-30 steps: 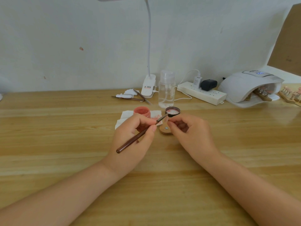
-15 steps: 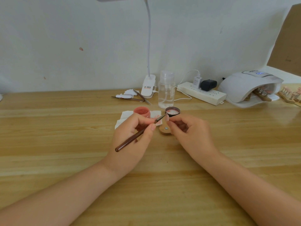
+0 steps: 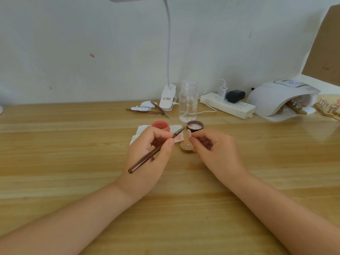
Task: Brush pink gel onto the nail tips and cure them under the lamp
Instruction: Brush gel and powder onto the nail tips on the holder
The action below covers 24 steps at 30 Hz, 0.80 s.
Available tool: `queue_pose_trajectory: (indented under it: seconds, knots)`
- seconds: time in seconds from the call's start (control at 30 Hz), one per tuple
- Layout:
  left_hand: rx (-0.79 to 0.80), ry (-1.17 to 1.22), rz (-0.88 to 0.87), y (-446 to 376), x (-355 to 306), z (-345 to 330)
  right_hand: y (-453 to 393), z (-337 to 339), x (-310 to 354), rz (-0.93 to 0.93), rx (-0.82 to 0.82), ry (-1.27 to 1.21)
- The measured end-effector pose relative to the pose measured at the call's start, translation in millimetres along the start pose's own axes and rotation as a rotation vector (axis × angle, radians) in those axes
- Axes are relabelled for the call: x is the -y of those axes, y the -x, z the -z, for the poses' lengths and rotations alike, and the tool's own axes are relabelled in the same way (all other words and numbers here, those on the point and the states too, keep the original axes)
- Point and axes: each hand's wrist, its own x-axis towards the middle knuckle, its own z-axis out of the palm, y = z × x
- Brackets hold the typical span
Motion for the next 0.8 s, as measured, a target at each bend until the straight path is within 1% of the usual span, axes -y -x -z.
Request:
queue_pose_trajectory:
  seconds: [0.13, 0.23, 0.3, 0.37, 0.43, 0.5, 0.57, 0.63, 0.73, 0.8]
  knots:
    - [0.025, -0.060, -0.023, 0.7, 1.3, 0.8, 0.3, -0.5, 1.2, 0.000, 0.003, 0.003]
    - [0.042, -0.036, -0.047, 1.4, -1.2, 4.7, -1.1, -0.5, 0.6, -0.038, -0.004, -0.018]
    - [0.037, -0.009, -0.028, -1.6, -4.1, 5.9, -1.5, -0.3, 0.5, -0.049, -0.004, -0.022]
    - [-0.012, 0.059, 0.028, -9.6, -8.8, 5.1, -1.4, -0.4, 0.5, -0.050, -0.001, -0.021]
    - [-0.107, 0.105, 0.085, -22.5, -13.5, 7.0, -1.0, -0.7, 0.8, -0.047, 0.008, -0.012]
    - [-0.179, 0.062, 0.153, -38.9, -15.8, 13.5, -0.9, -1.3, 0.7, -0.043, 0.008, -0.002]
    - [-0.203, -0.050, 0.235, -53.9, -15.3, 22.1, -0.9, -1.5, 0.2, -0.042, 0.004, 0.000]
    - [-0.180, -0.164, 0.321, -68.1, -12.1, 30.2, -1.1, -2.4, -0.1, -0.047, -0.004, -0.009]
    - [-0.062, -0.288, 0.477, -91.1, -8.2, 38.4, -1.3, -4.4, -0.4, -0.058, -0.014, -0.012]
    - [0.008, -0.328, 0.548, -105.0, -5.5, 39.0, -1.6, -4.7, -0.4, -0.071, -0.022, -0.013]
